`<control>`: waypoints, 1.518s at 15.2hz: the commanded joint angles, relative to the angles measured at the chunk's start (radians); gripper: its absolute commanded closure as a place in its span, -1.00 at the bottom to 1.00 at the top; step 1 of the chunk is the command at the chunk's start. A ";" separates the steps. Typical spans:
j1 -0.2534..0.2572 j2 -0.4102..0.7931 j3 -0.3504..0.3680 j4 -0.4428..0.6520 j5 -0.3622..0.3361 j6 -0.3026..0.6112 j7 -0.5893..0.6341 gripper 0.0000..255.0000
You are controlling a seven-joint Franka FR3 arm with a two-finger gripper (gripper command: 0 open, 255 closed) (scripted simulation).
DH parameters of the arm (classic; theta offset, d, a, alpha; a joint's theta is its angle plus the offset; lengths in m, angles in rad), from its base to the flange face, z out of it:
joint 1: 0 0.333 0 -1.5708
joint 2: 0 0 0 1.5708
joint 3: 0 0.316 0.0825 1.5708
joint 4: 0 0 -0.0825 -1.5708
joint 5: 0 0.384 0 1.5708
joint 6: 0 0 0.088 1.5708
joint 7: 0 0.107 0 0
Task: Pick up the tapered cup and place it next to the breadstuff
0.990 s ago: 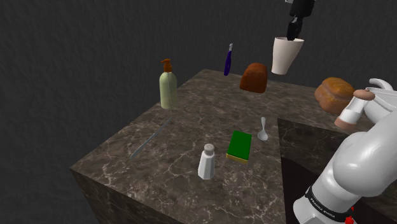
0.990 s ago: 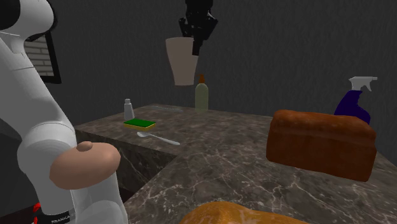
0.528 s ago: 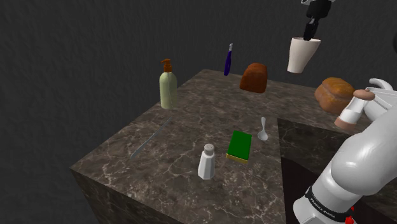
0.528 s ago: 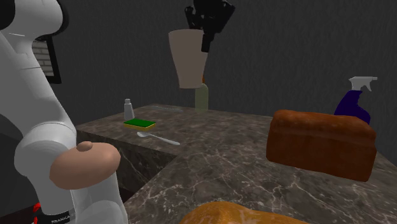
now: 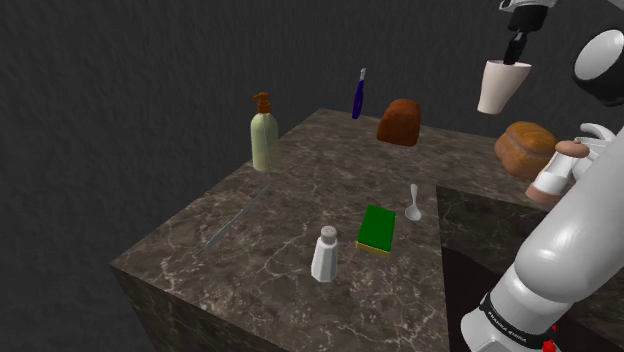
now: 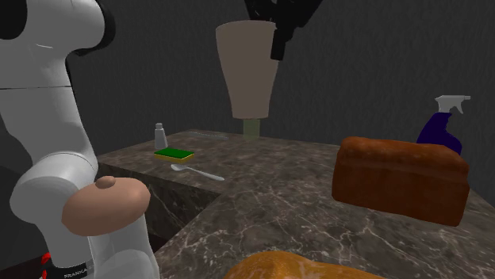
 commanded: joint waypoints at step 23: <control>0.005 -0.197 0.056 -0.500 -0.111 0.346 0.065 1.00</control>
